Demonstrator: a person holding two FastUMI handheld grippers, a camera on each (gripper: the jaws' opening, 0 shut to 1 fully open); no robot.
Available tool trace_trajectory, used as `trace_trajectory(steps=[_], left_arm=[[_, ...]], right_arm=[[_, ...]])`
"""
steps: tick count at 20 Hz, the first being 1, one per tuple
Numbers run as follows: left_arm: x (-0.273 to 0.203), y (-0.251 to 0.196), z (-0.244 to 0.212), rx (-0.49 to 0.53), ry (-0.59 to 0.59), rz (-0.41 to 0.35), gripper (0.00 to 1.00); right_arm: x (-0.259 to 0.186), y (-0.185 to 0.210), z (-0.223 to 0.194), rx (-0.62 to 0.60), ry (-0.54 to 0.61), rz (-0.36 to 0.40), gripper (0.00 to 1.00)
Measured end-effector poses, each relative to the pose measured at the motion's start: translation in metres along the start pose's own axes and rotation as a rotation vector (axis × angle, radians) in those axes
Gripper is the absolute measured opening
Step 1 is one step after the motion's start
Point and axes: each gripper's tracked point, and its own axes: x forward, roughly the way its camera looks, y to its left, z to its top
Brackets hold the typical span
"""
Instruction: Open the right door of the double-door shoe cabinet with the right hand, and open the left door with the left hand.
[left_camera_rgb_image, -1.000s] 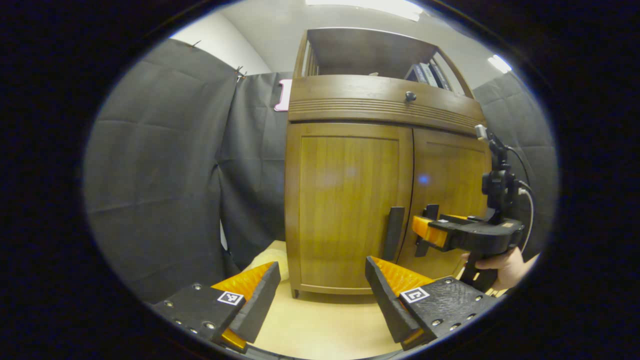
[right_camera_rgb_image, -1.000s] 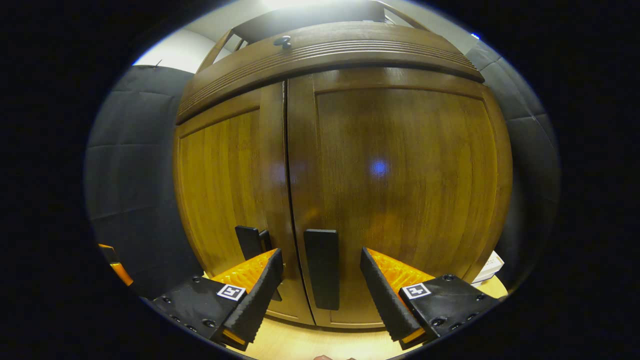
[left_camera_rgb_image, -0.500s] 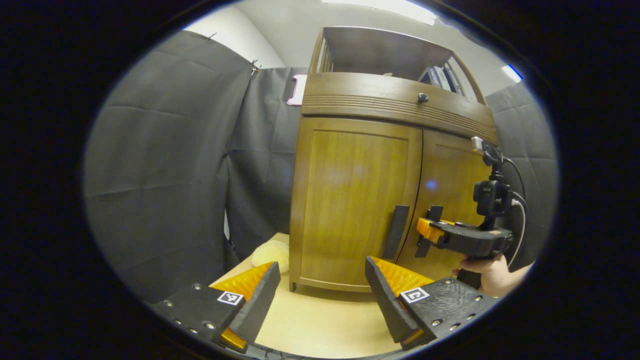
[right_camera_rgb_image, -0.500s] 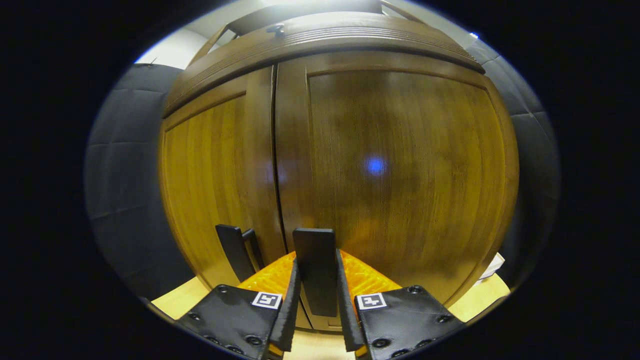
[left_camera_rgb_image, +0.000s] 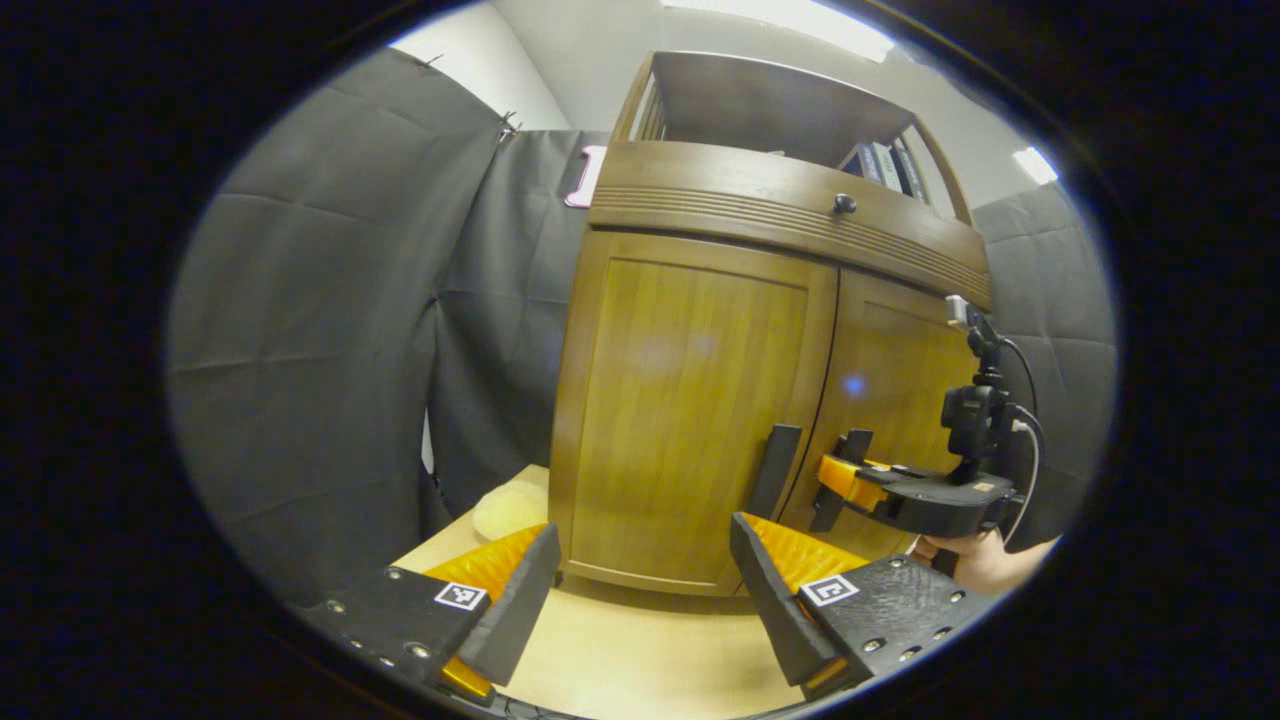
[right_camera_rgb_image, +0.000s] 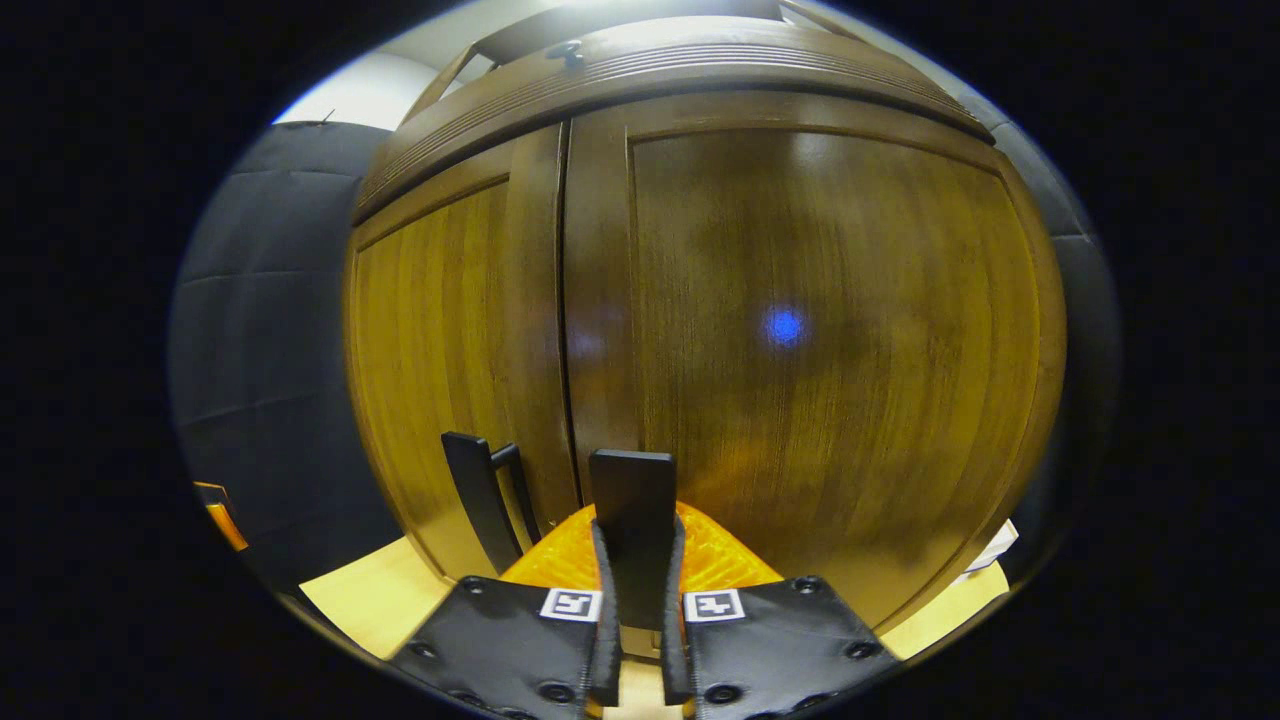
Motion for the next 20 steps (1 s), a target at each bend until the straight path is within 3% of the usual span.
trace_trajectory(steps=[9, 15, 20], left_arm=[[-0.028, -0.001, 0.016, 0.068, -0.01, -0.042, 1.0], [-0.06, 0.02, 0.017, 0.018, -0.015, -0.042, 1.0], [-0.092, 0.035, 0.004, 0.006, -0.022, -0.033, 1.0]], right_arm=[[0.0, 0.002, -0.003, 0.018, 0.065, -0.028, 0.14], [-0.017, 0.007, 0.012, 0.017, 0.123, -0.044, 0.12], [-0.018, 0.007, 0.021, 0.009, 0.106, -0.066, 0.14]])
